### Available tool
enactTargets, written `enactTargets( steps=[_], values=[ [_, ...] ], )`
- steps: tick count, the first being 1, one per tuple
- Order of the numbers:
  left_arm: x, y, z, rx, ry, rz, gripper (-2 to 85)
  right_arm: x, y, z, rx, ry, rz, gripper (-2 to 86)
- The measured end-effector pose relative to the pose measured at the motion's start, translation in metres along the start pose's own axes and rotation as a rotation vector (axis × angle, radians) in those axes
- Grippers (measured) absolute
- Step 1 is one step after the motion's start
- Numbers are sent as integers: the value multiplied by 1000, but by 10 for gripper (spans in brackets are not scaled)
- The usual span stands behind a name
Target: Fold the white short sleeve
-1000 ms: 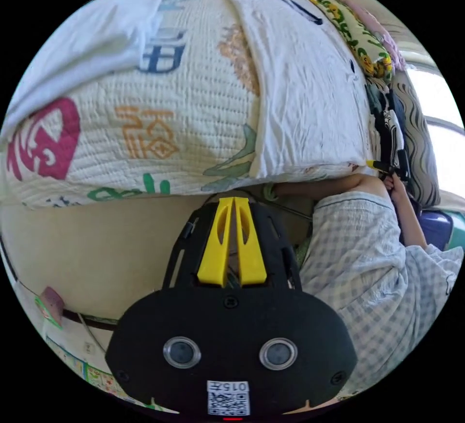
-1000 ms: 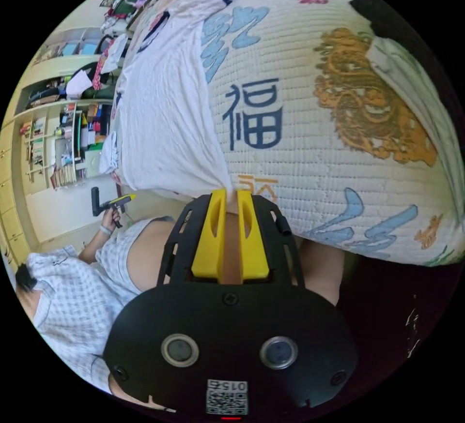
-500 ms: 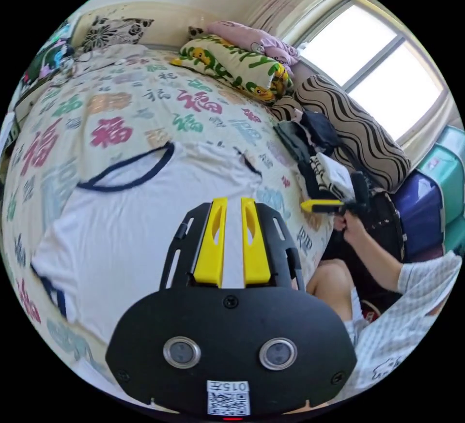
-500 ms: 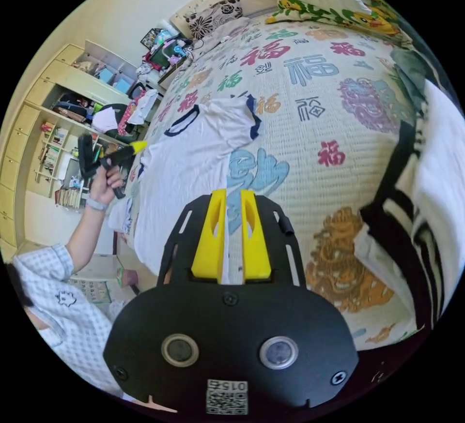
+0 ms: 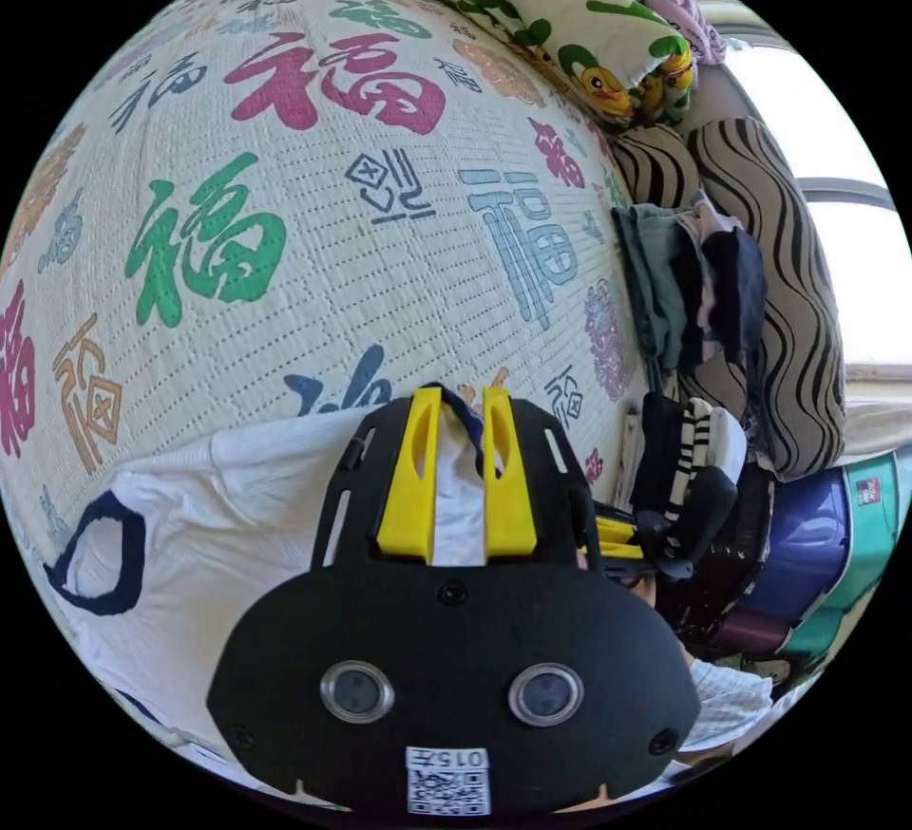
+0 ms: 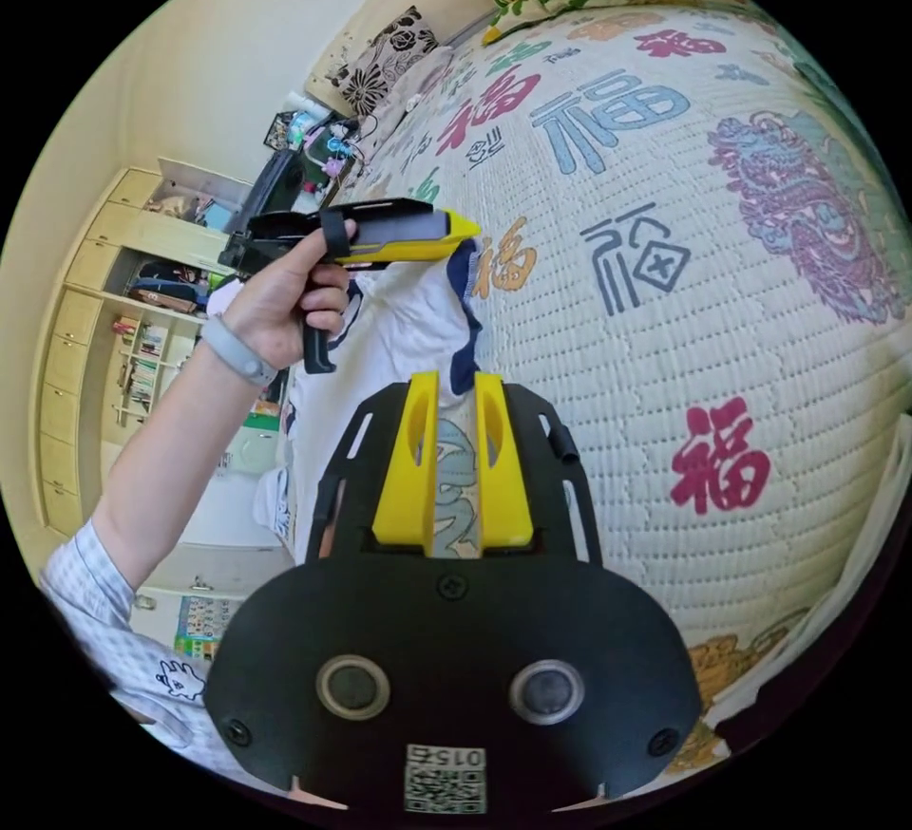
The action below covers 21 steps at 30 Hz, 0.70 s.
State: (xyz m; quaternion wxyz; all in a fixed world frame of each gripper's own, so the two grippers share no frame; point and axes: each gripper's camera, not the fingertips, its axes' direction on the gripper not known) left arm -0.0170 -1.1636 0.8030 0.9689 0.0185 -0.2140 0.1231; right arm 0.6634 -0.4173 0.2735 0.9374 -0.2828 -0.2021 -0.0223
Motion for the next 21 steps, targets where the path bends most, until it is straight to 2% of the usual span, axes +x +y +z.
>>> enactTargets(
  steps=[4,11,17,21],
  values=[
    [-3,-24,22,-19,-81,37,7,-3,-7,17,-13,20,-22,16],
    [1,-34,13,24,-108,197,-5,-31,3,6,91,33,-105,6],
    [-34,37,-52,213,-111,278,-6,-111,25,26,92,114,-358,7],
    [-110,126,-82,378,-95,131,-2,-178,48,92,-43,213,-613,16]
  ],
)
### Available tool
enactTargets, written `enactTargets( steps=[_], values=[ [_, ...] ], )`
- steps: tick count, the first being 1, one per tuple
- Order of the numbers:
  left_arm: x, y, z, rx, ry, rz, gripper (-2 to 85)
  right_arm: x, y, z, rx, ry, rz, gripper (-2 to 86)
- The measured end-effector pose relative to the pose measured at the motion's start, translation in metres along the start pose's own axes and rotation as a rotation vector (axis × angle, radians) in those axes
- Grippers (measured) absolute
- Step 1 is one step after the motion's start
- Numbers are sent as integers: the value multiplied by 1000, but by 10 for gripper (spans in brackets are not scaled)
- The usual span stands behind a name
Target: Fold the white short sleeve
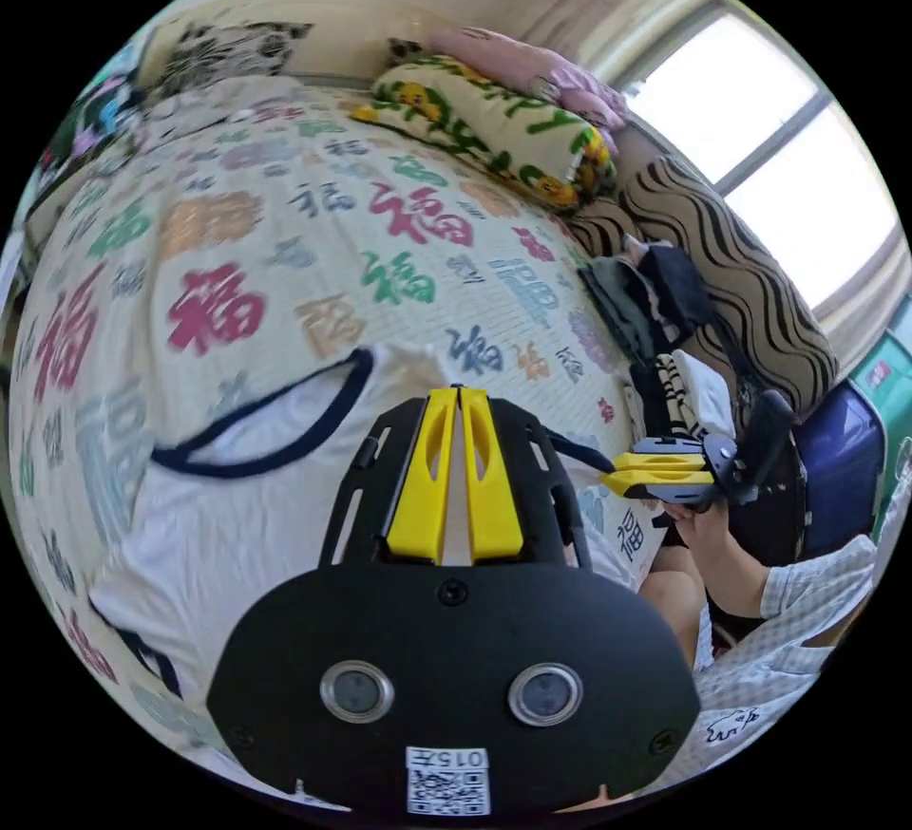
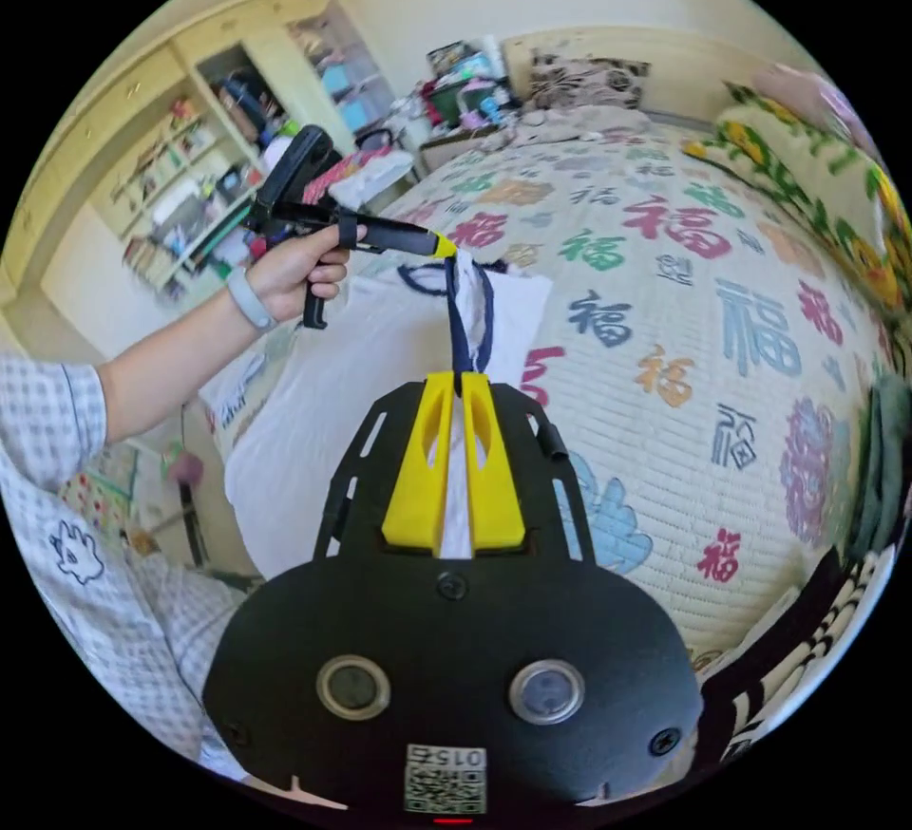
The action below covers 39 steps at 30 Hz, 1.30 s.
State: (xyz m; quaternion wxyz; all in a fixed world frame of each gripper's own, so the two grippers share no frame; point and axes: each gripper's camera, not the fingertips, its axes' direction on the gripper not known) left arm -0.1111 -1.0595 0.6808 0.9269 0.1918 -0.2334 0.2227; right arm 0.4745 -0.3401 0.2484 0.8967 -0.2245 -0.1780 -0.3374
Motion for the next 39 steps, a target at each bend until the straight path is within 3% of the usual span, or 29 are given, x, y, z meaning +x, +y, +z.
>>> enactTargets(
  steps=[4,8,11,15,19,21,27,32,39],
  values=[
    [-70,80,4,-35,-14,-200,22,-43,0,77,-228,6,-106,46],
    [-88,119,-2,4,-31,-252,47,-52,7,96,-231,17,-73,49],
    [-81,121,-13,84,-59,-208,56,-42,3,101,-155,-27,4,33],
    [-62,90,16,38,-22,-113,66,-37,-16,131,-108,-72,62,10],
    [-51,79,52,-96,-125,-26,32,-44,-16,184,-290,-21,52,-2],
    [-49,85,46,-67,-115,-11,9,-47,-8,196,-325,-4,18,-4],
    [-54,109,18,-106,-135,8,-4,-34,6,206,-318,-22,30,-5],
    [-43,104,-9,-34,-136,66,10,-32,11,222,-328,-14,22,-5],
    [-52,75,23,-207,-20,156,34,-24,14,245,-349,-14,47,-5]
  ],
)
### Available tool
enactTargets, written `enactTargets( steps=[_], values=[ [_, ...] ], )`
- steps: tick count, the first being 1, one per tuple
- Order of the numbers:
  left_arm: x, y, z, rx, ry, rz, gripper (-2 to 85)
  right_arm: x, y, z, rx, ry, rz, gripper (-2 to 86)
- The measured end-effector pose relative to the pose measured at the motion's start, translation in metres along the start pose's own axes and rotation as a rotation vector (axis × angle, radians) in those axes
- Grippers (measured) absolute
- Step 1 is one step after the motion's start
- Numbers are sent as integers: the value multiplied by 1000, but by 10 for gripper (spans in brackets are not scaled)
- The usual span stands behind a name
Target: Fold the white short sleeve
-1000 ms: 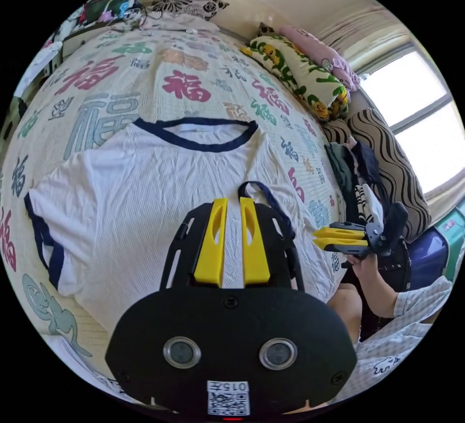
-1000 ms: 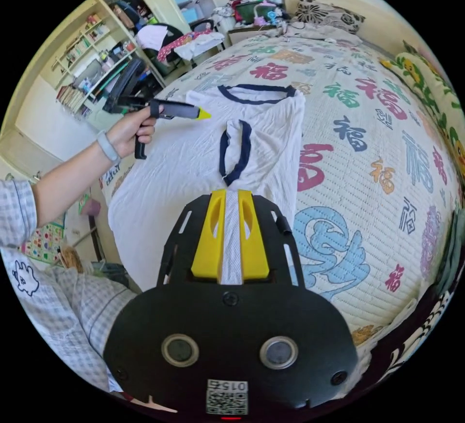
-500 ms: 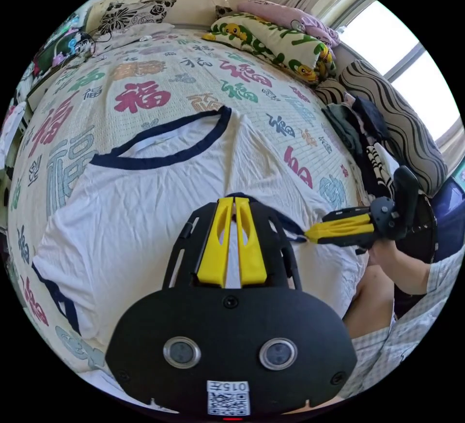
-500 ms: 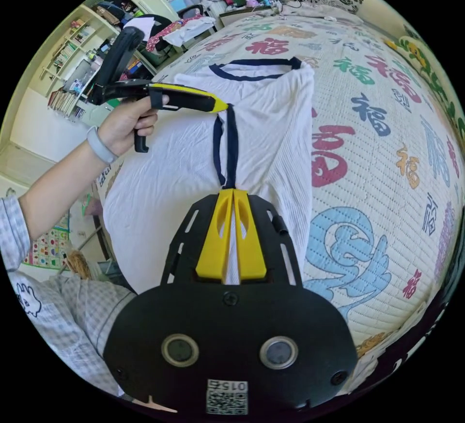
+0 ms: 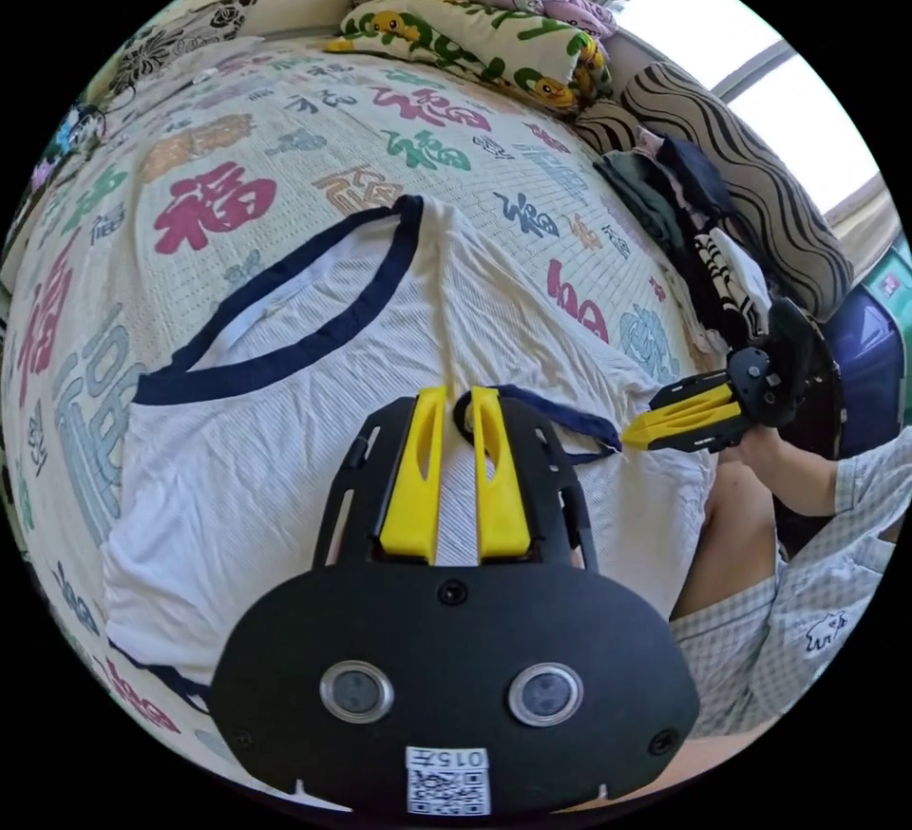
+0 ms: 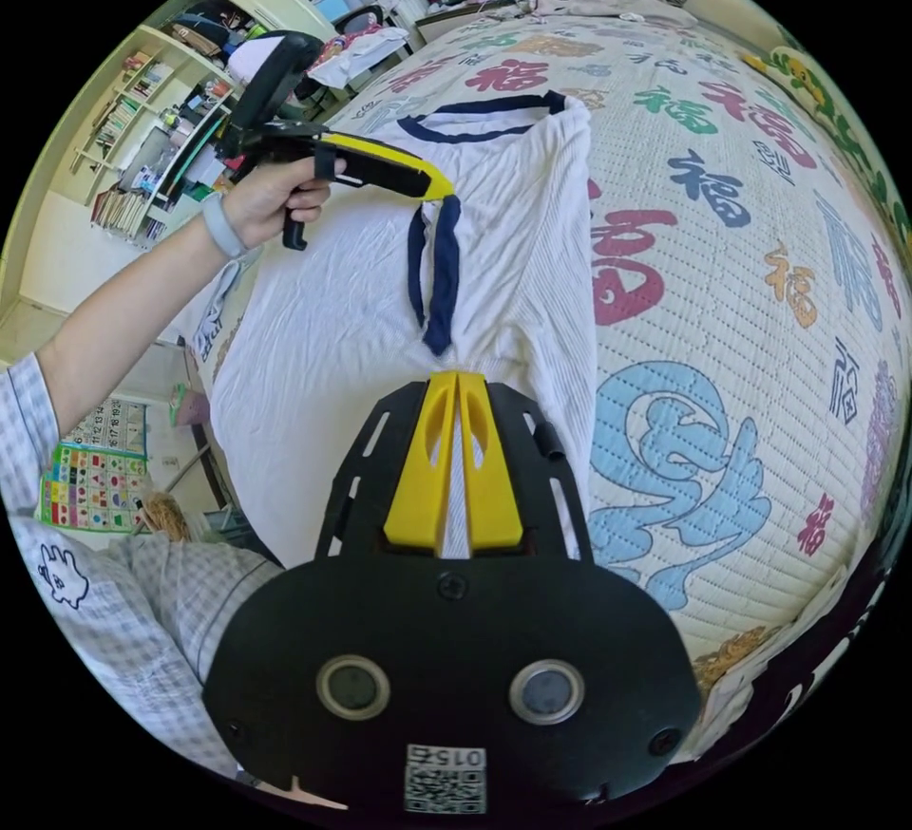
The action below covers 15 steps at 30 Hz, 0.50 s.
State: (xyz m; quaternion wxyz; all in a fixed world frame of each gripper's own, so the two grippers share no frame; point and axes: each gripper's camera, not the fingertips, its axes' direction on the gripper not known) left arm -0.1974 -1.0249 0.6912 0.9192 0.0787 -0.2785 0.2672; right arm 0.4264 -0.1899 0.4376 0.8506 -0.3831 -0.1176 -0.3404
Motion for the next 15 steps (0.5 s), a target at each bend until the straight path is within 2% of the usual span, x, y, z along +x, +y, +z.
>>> enactTargets(
  steps=[4,11,15],
  values=[
    [7,4,-17,-42,32,66,8,5,1,13,4,-2,4,-5],
    [38,42,-56,-99,-149,186,26,9,-3,21,73,-25,26,-5],
    [33,55,-99,74,-166,83,43,9,-14,25,156,50,35,-5]
  ],
)
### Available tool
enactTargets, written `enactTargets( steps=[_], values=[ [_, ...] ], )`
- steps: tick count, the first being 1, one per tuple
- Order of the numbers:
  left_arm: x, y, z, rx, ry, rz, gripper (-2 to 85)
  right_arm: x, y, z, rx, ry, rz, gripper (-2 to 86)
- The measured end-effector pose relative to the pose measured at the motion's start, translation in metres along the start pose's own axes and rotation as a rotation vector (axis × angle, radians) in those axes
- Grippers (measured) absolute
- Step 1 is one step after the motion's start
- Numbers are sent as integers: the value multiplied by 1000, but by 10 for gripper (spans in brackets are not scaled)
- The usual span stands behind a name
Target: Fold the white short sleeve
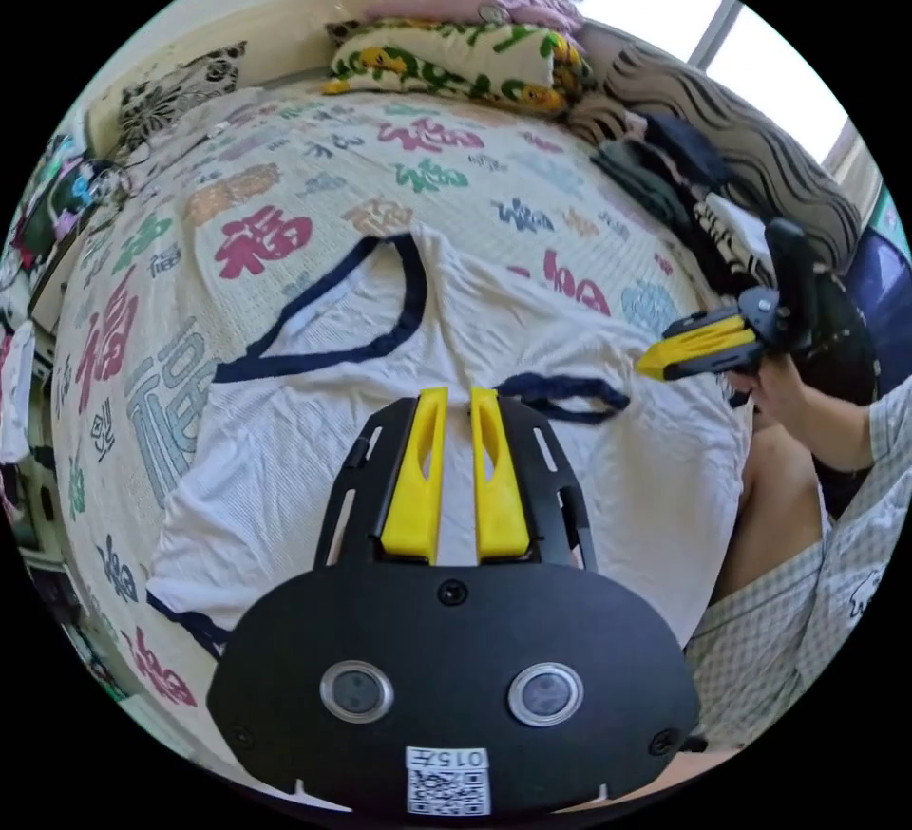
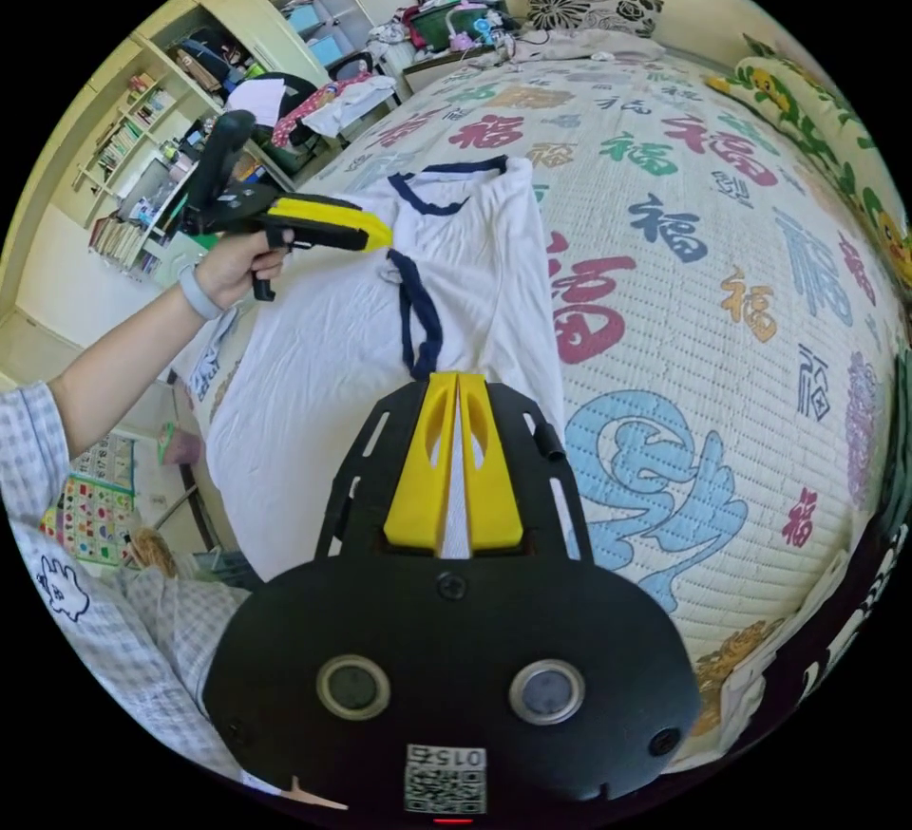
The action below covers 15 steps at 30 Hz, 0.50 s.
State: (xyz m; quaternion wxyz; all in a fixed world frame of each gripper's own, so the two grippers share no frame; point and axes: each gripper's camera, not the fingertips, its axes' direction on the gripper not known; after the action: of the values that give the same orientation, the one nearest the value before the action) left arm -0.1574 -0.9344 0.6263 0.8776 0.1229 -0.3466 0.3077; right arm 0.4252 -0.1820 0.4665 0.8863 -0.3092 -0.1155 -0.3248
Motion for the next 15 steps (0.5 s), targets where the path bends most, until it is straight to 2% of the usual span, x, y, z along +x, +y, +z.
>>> enactTargets(
  steps=[4,7,10,15],
  values=[
    [-11,-18,-31,154,84,-82,46,10,-10,19,1,43,45,-5],
    [-21,-48,-22,90,206,-100,40,18,-13,38,-47,27,80,-5],
    [-35,-70,-9,-40,152,-149,15,21,-8,49,-43,3,90,-5],
    [-58,-83,-38,47,139,-217,-5,23,-3,66,-47,-21,109,-5]
  ],
)
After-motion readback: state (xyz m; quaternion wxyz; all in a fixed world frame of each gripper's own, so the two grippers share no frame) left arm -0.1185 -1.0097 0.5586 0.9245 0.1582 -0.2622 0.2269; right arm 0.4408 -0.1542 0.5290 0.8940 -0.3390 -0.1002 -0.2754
